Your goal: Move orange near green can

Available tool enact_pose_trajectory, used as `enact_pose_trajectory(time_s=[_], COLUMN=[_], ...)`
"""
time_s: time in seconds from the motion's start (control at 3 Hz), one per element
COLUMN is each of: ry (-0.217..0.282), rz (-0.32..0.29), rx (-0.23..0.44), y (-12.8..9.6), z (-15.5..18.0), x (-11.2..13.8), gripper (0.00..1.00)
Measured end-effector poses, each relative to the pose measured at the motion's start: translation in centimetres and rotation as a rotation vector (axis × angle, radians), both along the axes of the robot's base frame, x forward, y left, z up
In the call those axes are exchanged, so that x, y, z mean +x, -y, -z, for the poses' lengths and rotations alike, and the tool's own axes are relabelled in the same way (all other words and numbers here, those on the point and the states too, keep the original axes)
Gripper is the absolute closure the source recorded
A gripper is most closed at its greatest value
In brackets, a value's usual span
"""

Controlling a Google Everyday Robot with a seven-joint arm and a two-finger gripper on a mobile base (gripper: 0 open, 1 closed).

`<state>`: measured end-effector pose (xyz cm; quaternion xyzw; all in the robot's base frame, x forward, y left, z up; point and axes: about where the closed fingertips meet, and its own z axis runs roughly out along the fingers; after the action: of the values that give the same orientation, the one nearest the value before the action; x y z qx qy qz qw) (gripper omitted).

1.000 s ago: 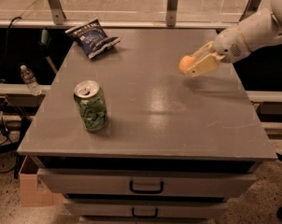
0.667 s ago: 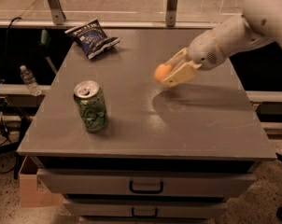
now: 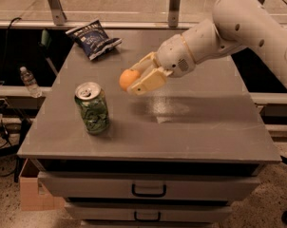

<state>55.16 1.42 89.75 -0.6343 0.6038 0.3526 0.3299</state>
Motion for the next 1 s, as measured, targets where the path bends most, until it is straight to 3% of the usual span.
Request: enact_pose_trajectory(time_s=[0.33,1.0], ry=[0.001,0.002], rz=[-0.061,-0.147], rx=[0.036,0.038], y=[-1.9,-2.6], z=[0.6,2.6], x=[-1.7,-2.9], gripper=[1.00,0.59])
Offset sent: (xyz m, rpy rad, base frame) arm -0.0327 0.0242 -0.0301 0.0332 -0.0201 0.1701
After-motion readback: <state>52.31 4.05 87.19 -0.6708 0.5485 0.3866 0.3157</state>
